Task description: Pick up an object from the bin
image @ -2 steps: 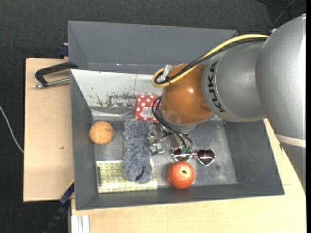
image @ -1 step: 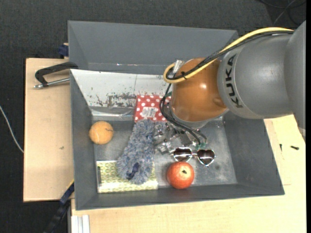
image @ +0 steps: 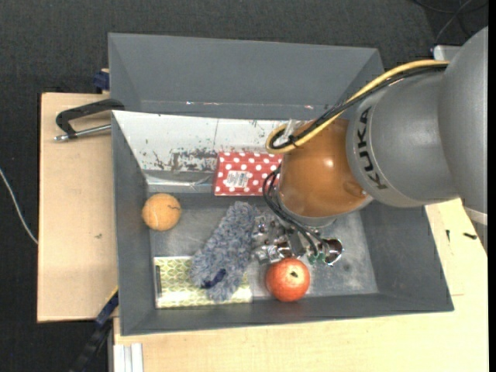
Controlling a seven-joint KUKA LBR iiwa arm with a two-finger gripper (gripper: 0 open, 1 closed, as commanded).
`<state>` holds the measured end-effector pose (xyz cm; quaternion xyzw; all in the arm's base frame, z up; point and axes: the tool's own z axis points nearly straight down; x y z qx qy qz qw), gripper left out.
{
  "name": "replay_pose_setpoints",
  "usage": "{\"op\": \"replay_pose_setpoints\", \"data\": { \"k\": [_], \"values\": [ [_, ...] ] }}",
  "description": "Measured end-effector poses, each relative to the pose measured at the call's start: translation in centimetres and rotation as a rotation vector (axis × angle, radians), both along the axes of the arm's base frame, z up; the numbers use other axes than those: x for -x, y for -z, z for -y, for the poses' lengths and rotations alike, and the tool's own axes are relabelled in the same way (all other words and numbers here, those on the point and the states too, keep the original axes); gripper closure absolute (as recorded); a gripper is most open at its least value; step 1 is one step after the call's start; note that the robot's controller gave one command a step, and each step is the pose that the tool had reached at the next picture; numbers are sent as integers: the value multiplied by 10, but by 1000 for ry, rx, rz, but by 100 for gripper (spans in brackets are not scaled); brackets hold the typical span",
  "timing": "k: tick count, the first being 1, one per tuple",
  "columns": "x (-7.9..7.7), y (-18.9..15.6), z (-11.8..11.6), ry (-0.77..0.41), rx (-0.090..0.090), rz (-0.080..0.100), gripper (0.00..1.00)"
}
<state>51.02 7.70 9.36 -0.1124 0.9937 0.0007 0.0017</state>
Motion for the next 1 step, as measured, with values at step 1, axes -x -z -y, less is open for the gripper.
{"op": "replay_pose_setpoints", "data": {
  "k": [1],
  "values": [
    [-17, -201, -19, -424, 1, 1, 100]
  ]
}}
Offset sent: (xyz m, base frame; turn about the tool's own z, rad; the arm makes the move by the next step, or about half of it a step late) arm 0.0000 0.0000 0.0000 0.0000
